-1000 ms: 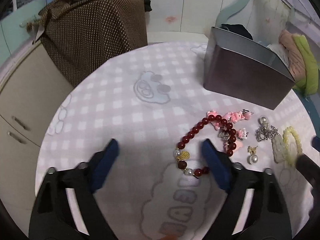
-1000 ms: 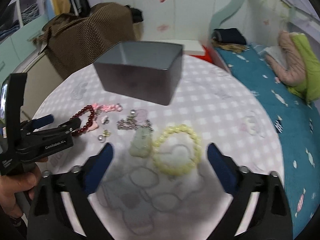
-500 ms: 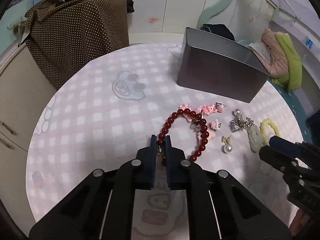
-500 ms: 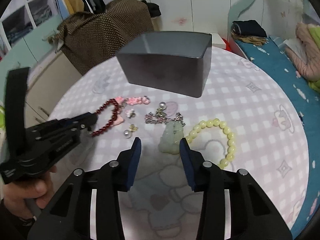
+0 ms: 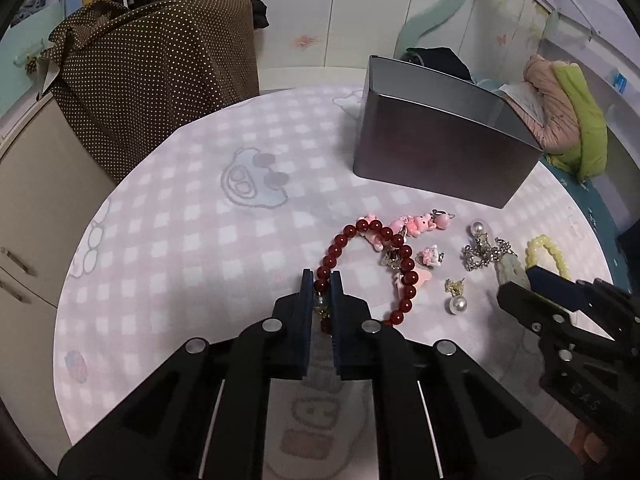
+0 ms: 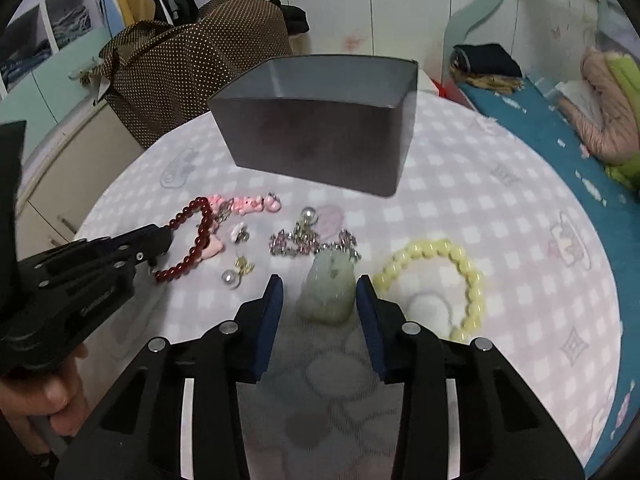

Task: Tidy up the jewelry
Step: 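Carry the red bracelet and jade pendant into the grey metal box and release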

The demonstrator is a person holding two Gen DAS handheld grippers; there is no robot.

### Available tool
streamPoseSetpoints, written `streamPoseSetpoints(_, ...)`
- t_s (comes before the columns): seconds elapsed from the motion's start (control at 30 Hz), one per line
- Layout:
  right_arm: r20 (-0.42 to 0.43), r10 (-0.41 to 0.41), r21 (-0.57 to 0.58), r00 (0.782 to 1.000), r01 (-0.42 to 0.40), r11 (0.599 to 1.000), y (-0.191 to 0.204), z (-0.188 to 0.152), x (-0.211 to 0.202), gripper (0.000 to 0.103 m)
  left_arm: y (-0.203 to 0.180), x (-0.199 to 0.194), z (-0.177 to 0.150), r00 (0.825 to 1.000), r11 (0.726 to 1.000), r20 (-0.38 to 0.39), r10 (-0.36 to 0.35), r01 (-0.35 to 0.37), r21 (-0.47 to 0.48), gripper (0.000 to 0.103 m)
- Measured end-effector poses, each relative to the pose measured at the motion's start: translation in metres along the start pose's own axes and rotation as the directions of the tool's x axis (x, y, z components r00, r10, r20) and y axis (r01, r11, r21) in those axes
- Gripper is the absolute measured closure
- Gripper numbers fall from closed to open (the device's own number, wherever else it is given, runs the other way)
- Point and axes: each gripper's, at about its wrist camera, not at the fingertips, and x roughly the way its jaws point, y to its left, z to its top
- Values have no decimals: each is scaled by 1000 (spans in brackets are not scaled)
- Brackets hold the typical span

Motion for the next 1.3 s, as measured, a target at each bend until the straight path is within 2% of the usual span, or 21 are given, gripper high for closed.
streamPoseSetpoints(0.1, 20, -80, -88, 997, 82, 993, 10, -2, 4, 76, 2, 1, 0, 1000, 1000, 3, -25, 25, -7, 96)
streamPoseSetpoints(0.2, 23, -80, -103, 997, 82, 991, 11, -4, 4, 76, 9, -2, -1, 997, 996, -2, -81, 81, -40, 96)
streamPoseSetpoints(0.5, 48, 29, -32, 998, -28, 999, 1, -8, -23, 76, 11, -40, -5, 992, 993, 66, -108, 110, -38, 96)
streamPoseSetpoints(0.6, 68, 79, -11, 995, -78, 997, -1, -3, -37, 76, 6, -61, -2, 988, 993, 104, -117, 120, -18, 96)
streamPoseSetpoints(0.73, 100, 107, -12, 989, -107, 994, 0, 5, -52, 76, 4, -82, 6, 981, 992, 149, -125, 127, 2, 96)
streamPoseSetpoints(1.07, 165, 123, -50, 979, -117, 992, 0, 27, -74, 76, -3, -121, 33, 959, 991, 252, -132, 122, 55, 96)
streamPoseSetpoints(1.3, 221, 110, -81, 969, -94, 992, -5, 66, -85, 76, -15, -141, 69, 933, 987, 324, -156, 134, 90, 96)
